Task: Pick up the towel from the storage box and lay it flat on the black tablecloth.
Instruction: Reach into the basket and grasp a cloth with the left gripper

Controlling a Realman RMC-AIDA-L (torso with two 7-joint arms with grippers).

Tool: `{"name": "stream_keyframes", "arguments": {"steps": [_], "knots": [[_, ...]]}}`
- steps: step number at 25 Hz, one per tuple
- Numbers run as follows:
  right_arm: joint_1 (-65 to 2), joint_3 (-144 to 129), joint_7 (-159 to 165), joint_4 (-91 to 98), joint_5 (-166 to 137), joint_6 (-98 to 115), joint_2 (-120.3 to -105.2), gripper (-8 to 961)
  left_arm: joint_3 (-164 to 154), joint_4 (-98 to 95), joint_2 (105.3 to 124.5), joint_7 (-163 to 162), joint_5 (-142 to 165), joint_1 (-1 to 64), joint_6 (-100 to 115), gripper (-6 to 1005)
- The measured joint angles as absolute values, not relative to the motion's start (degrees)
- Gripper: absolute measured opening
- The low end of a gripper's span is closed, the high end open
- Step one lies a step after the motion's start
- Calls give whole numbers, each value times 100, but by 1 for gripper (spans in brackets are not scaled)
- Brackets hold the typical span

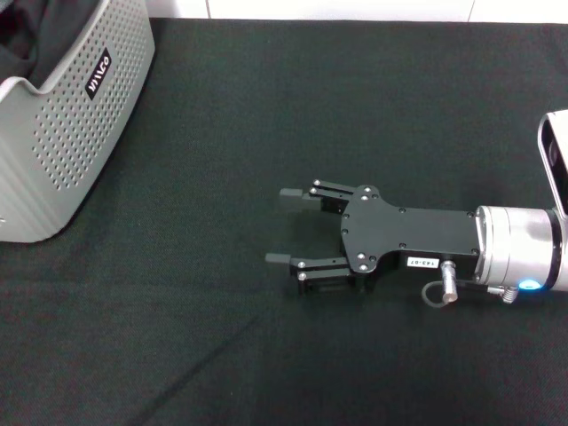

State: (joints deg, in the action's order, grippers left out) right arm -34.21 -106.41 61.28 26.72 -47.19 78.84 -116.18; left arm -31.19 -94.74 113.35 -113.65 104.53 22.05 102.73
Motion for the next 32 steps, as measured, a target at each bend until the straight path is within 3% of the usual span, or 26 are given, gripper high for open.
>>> {"name": "stream_keyframes", "arguments": {"steps": [6,13,21,32], "knots": [[-3381,-10545,6057,2671,-4704,7819,-11619,863,-2989,-10932,11471,-11286,12206,2238,9854,592],[-3396,-10538,6031,2672,-4670,7703,-11619,862,-3170,-11369,11609,-11102,13663,2260,9652,591],[-3400,-10548,5983,2671,-4666,7632,-11619,862,-4183,-10997,11970,-10871,15176,2174,8835,590],[-3302,-10538,5964,2666,-4598,7620,-11619,862,-4485,-11186,11977,-10914,15479,2033,8715,589]]}}
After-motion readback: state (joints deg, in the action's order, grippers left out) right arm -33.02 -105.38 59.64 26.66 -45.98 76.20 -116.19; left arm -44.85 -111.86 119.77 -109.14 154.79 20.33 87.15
